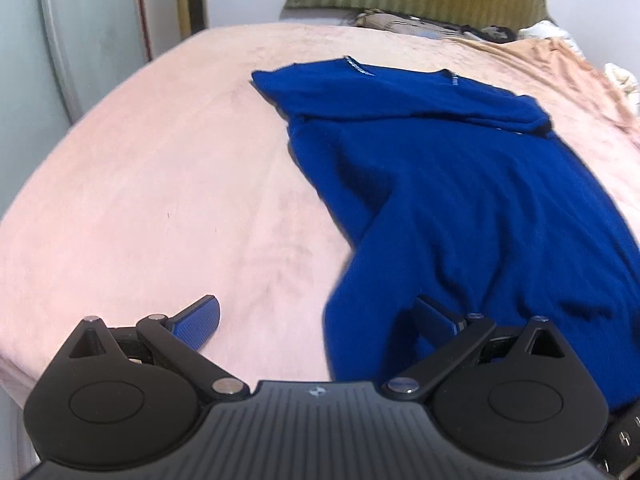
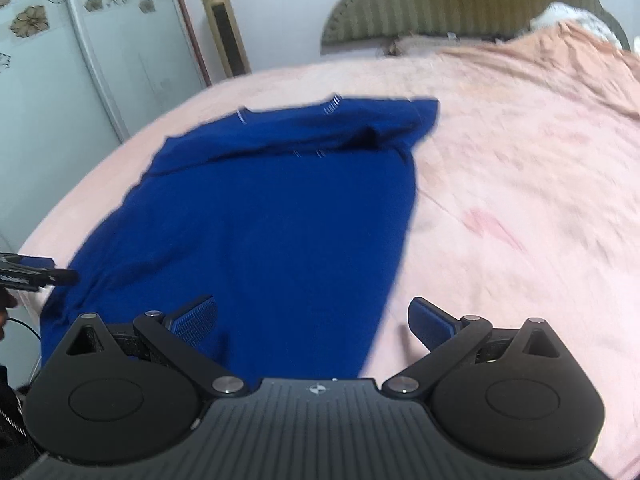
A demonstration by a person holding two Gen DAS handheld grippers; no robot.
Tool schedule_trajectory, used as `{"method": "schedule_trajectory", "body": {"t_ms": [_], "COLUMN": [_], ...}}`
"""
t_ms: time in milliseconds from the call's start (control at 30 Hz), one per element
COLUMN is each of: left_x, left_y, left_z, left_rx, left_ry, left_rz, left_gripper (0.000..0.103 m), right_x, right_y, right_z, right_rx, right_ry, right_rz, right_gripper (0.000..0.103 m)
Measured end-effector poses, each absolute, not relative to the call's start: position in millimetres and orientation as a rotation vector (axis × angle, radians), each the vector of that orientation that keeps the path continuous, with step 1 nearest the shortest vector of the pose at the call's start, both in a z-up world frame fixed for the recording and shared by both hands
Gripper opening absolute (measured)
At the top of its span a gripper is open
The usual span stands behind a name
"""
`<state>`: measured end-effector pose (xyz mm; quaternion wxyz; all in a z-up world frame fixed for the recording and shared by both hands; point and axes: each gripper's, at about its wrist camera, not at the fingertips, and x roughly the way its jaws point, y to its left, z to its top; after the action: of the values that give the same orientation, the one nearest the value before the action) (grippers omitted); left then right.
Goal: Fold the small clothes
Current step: 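Move both grippers down to the hem of the blue sweater, then grasp the sweater hem with the left gripper while the right gripper grasps it too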
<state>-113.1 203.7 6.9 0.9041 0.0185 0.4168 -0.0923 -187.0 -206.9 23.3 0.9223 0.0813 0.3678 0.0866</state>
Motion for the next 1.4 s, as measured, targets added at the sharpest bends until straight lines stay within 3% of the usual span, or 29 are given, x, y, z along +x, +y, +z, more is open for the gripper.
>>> {"method": "schedule_trajectory", "body": {"t_ms": [167,333,700,733,800,833,867,900,967,1067,1400], "left_x": [-126.6,-137.5,-135.7,-135.5,-135.6,-136.3,-136.7,-136.7,-134.2,-127.6,-94.5], "left_y": [212.3,198.9,180.6,179.2,177.4,176.4,175.5,174.2,177.3,182.3,160.5], "left_z": [4.0,-0.6,-0.8,-0.6,-0.1,0.6,1.1,2.2,2.8,5.3,50.1], "left_rx": [-0.043,0.055,-0.066,-0.070,-0.085,-0.083,-0.072,-0.052,-0.042,-0.088,-0.002], "left_ry": [0.913,0.924,0.973,0.976,0.980,0.976,0.975,0.972,0.981,0.996,0.785], "left_rz": [-0.343,-0.402,-0.646,-0.658,-0.676,-0.675,-0.665,-0.639,-0.600,-0.591,-0.529], "left_gripper": [0.103,0.103,0.103,0.102,0.100,0.086,0.062,0.051,0.017,0.010,0.009], "right_x": [-208.1,-224.9,-221.7,-220.3,-217.8,-216.9,-215.3,-214.8,-212.7,-210.5,-162.2], "right_y": [-222.8,-226.3,-186.6,-182.2,-174.7,-173.3,-172.0,-172.4,-182.5,-183.3,-193.1], "right_z": [12.2,6.9,8.9,9.2,10.3,10.9,11.7,13.0,12.9,19.4,58.7], "right_rx": [0.193,0.219,0.240,0.234,0.219,0.211,0.196,0.185,0.232,0.238,0.246], "right_ry": [0.821,0.851,0.854,0.851,0.851,0.851,0.851,0.851,0.849,0.829,0.651], "right_rz": [0.235,0.284,0.469,0.474,0.472,0.466,0.453,0.428,0.420,0.428,0.415], "right_gripper": [0.100,0.097,0.082,0.080,0.060,0.054,0.034,0.016,0.016,0.015,0.015]}}
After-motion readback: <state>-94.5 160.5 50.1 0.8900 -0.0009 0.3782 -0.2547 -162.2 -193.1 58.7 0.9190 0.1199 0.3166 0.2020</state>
